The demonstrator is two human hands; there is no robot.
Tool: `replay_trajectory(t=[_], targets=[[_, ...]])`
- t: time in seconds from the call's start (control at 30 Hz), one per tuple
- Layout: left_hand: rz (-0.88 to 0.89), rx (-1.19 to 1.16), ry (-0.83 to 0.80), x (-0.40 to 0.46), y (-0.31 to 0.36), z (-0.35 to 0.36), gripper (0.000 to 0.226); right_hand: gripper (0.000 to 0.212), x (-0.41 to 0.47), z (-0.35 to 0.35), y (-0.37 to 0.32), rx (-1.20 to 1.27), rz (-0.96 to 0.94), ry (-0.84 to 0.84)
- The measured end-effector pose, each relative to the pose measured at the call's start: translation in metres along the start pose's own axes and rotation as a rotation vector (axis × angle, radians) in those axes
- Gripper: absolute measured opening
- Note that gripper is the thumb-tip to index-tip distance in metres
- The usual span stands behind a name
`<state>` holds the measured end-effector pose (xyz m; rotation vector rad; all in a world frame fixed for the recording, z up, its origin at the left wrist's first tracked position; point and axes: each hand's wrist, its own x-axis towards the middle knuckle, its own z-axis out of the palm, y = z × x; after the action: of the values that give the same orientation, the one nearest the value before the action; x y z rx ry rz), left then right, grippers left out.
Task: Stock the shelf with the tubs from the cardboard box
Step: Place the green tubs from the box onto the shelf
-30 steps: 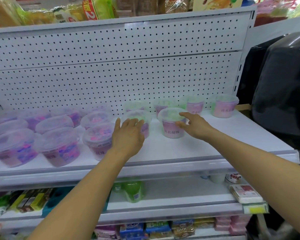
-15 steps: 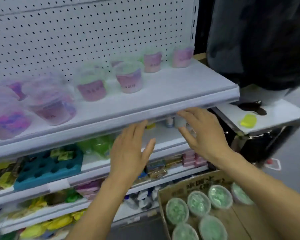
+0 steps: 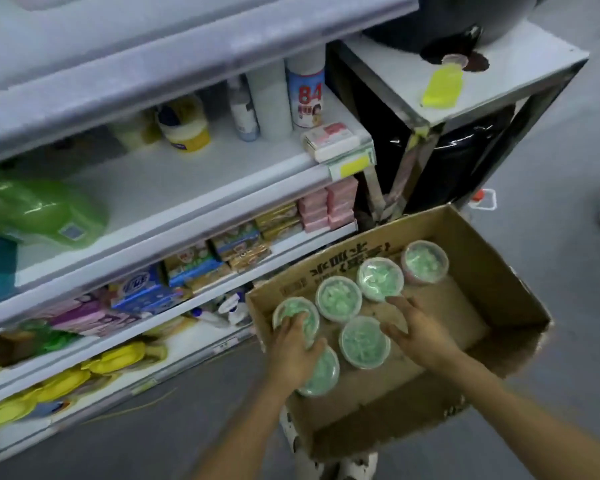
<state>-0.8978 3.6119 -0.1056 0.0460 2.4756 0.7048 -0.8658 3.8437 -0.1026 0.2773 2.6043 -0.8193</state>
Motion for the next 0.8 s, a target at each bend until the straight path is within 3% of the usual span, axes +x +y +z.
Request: replay_trajectory(t=[0.13, 0.33, 0.47, 0.57, 0.7, 0.8], targets=[[-0.236, -0.041, -0.128, 0.038, -0.026, 0.059, 0.083, 0.066, 0.025, 0.050, 0.044, 0.106, 0.248, -0.198], [-0.434, 0.081, -0.175, 0.061, -0.058, 0.115, 0.097, 0.068, 0.057, 0.114, 0.069, 0.399, 0.564, -0.199], [-0.399, 0.243, -0.122, 0.064, -0.055, 0.114, 0.073, 0.044, 0.067, 0.138, 0.074, 0.602, 0.686, -0.153], [-0.375, 0.237, -0.116, 0.067, -0.057, 0.109, 0.058, 0.043, 0.070, 0.140, 0.078, 0.556, 0.678, -0.021], [-0.409, 0.095, -0.126, 0.063, -0.047, 0.096, 0.033, 0.043, 0.063, 0.118, 0.074, 0.546, 0.660, 0.016], [-0.365, -0.007, -0.078, 0.053, -0.044, 0.077, 0.027, 0.044, 0.053, 0.085, 0.062, 0.570, 0.674, 0.009]])
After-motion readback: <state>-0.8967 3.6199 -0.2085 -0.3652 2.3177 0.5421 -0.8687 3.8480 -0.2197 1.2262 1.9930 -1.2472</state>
